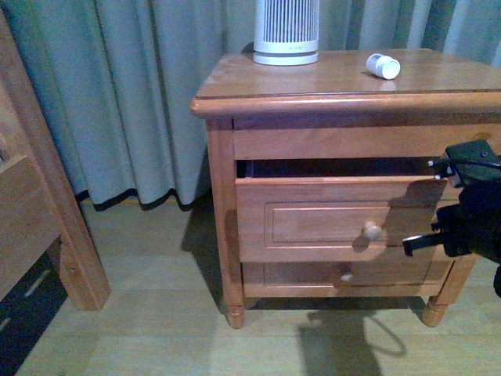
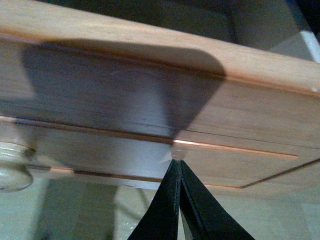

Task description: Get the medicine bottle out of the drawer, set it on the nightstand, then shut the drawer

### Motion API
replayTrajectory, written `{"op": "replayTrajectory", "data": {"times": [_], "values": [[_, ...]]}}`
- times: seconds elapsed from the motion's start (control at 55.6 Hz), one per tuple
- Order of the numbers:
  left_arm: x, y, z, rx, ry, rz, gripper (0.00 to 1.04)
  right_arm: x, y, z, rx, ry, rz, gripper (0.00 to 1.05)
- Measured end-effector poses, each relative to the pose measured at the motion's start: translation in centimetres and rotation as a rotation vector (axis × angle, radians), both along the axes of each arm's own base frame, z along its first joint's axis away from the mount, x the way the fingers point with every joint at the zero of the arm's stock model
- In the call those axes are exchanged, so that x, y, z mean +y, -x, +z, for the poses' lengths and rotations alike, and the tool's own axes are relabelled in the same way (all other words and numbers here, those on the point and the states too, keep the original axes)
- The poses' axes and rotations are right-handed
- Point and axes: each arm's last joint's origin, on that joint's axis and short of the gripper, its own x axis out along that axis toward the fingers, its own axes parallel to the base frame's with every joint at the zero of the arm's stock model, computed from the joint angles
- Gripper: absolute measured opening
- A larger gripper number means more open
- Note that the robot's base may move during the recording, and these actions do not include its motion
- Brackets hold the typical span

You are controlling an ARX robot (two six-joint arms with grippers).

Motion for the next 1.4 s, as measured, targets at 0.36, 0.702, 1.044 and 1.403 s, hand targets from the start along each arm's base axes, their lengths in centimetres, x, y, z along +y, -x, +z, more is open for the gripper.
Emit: {"op": "replayTrajectory", "data": {"times": [0.36,0.702,1.044,1.403], "values": [[0.0,0.0,0.0,0.0,0.0,0.0,0.98,-2.6,-4.0,1.9,-0.064,0.025,-0.015,0.03],[0.0,0.0,0.0,0.0,0.0,0.0,0.98,-3.2,-4.1,2.0,-0.071,0.011,-0.006,0.03],[0.0,0.0,0.0,0.0,0.0,0.0,0.98,-5.1,-3.9,0.7,-0.103,-0.044,-0.031,0.03],[0.0,0.0,0.0,0.0,0.0,0.0,0.98,-4.6,-4.1,-0.2,-0.128,-0.077,-0.007,0.03]]}}
